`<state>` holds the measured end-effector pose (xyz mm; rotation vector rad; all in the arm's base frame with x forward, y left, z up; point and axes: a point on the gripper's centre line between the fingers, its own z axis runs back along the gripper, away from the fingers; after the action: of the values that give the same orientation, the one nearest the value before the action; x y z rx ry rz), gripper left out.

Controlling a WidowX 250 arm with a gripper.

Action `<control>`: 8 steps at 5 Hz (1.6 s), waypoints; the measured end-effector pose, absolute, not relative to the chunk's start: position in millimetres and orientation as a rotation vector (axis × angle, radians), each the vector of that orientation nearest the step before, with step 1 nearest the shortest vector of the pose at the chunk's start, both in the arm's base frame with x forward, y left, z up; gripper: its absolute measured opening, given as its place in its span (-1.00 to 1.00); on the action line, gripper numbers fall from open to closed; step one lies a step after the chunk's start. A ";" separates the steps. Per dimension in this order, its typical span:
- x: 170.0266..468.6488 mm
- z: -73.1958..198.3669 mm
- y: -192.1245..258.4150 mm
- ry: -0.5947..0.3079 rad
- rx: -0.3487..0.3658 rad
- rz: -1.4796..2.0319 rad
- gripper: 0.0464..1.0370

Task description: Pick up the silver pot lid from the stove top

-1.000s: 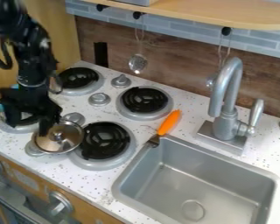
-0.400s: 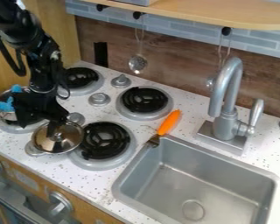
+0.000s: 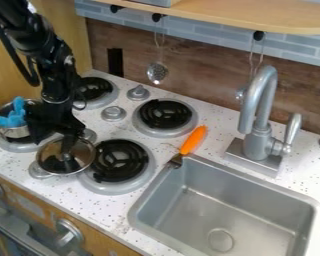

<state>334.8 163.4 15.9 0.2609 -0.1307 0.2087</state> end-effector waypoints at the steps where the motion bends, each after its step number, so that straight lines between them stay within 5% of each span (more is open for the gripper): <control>1: 334.7 12.2 156.1 -0.132 0.228 0.189 0.92; 3: 324.3 12.0 147.9 -0.142 0.223 0.164 0.87; 6: 326.8 11.8 154.1 -0.151 0.241 0.210 -0.76; 7: 327.3 8.0 159.0 -0.147 0.248 0.224 -0.95; 8: 328.5 7.6 162.6 -0.147 0.235 0.236 -0.92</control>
<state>328.5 162.6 7.6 0.2352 -0.1472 0.2360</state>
